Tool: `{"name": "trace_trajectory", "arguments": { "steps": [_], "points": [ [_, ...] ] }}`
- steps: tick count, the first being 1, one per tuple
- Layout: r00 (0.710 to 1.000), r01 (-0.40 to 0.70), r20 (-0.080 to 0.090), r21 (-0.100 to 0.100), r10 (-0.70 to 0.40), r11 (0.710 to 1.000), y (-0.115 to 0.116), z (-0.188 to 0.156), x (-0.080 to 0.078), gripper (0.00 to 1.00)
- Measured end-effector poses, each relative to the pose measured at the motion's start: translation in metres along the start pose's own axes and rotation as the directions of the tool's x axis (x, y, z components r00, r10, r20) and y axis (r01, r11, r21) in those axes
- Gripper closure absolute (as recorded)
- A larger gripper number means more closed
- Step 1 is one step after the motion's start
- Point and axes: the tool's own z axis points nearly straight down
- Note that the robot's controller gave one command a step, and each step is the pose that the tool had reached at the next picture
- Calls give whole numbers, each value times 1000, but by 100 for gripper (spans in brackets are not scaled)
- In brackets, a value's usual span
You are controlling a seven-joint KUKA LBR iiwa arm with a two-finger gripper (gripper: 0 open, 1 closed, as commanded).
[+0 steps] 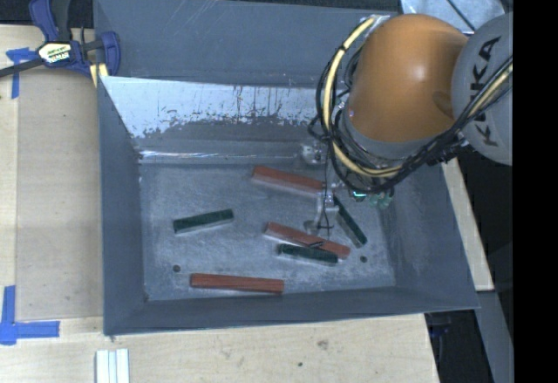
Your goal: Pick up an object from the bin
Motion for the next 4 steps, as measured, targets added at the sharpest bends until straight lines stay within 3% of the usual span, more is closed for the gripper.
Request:
{"name": "trace_trajectory", "arguments": {
  "steps": [1,2,3,4],
  "points": [
    [1000,-2,8,0,2,1000,0,-4,-2,0],
    [997,-83,11,-1,83,997,-11,53,4,0],
    [992,-126,11,-1,126,992,-35,149,11,0],
    [987,-159,8,-1,159,987,-36,183,9,0]
  ]
}}
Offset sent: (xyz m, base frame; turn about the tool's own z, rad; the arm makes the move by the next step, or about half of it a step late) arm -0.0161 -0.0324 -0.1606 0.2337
